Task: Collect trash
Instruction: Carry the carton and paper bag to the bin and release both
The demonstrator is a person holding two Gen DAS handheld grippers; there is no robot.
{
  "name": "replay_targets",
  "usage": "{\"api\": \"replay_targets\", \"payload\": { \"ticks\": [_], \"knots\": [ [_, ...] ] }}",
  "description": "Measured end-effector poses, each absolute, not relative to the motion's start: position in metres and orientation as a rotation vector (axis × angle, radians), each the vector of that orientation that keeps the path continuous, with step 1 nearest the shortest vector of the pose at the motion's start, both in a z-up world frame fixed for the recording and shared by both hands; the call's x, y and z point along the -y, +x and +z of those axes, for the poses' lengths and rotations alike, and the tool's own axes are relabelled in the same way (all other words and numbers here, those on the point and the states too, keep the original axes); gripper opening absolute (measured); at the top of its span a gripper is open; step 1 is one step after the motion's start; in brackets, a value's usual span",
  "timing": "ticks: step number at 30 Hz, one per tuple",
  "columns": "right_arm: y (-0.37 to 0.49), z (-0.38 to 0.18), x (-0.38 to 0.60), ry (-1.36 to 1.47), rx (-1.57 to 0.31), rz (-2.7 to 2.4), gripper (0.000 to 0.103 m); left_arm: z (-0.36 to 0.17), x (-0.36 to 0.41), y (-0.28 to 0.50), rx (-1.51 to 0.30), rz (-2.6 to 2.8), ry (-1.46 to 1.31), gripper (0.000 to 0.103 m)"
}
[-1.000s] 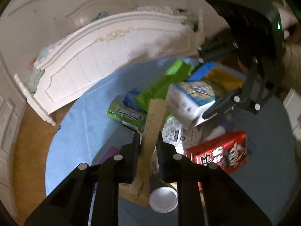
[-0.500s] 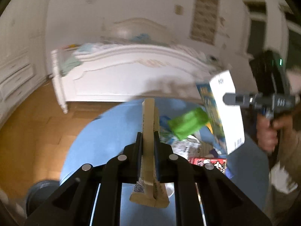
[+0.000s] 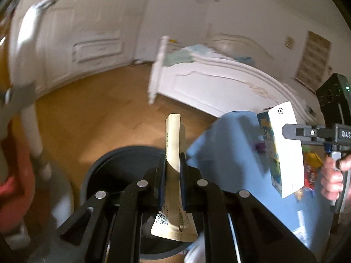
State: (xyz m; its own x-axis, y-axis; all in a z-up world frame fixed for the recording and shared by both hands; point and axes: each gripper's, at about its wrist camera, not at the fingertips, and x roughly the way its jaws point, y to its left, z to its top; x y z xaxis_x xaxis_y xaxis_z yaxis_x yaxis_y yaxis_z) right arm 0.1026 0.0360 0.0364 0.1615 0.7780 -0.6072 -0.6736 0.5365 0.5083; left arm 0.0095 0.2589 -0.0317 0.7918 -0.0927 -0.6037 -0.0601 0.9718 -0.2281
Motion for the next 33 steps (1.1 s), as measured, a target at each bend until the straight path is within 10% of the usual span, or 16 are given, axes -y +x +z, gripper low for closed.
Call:
{"api": "replay_targets", "payload": {
  "ticks": [33],
  "knots": [
    [0.106, -0.095, -0.259, -0.346, -1.265, 0.8, 0.052, -0.148, -0.324, 0.03, -0.839, 0.098, -0.491, 0.014]
  ]
}}
